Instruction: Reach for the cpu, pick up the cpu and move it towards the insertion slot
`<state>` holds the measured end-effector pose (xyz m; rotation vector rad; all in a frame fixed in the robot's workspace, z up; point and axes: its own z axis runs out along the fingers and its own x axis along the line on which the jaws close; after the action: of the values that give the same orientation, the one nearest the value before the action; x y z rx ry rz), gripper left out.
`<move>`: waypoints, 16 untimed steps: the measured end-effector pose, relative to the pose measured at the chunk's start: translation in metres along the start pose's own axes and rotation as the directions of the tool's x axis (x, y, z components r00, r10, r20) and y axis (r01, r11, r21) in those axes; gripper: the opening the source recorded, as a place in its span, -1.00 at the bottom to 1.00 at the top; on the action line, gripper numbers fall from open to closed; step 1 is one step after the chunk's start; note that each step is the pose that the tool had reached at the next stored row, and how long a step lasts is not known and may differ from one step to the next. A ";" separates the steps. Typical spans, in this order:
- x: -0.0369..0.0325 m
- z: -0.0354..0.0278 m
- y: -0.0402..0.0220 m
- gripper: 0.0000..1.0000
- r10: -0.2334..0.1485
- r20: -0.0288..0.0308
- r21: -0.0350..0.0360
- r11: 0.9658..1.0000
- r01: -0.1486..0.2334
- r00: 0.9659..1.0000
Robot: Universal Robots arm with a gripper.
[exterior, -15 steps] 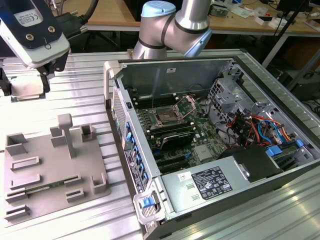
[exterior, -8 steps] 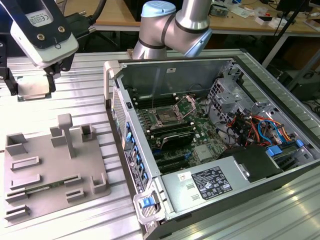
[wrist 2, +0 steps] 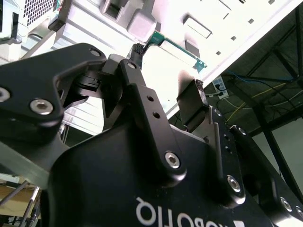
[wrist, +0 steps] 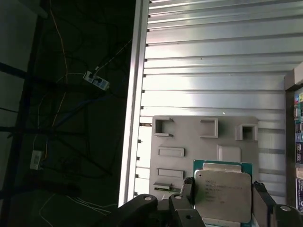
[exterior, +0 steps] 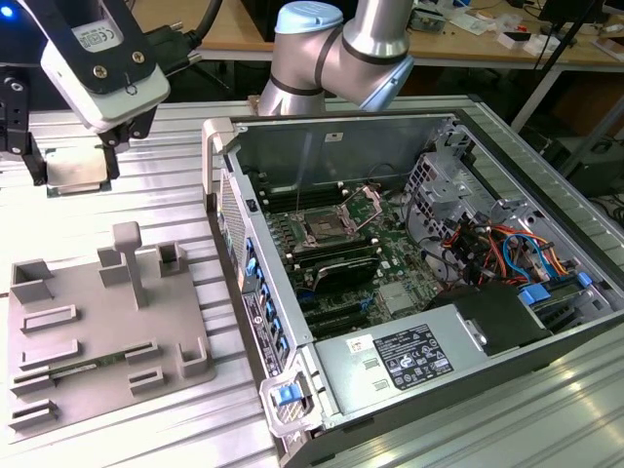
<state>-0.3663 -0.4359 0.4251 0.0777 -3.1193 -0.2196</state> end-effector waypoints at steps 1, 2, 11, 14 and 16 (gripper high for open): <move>-0.0010 0.0000 -0.0001 0.09 0.000 0.000 0.000 1.000 0.000 1.000; -0.0019 -0.0001 -0.0001 0.09 0.000 0.000 0.001 1.000 0.000 1.000; -0.0127 -0.0003 -0.0006 0.09 0.000 0.000 0.005 1.000 0.000 1.000; -0.0164 -0.0003 -0.0008 0.09 0.000 0.000 0.006 1.000 0.000 1.000; -0.0190 -0.0004 -0.0009 0.09 0.000 0.000 0.007 1.000 0.000 1.000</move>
<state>-0.3473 -0.4359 0.4251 0.0777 -3.1198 -0.2089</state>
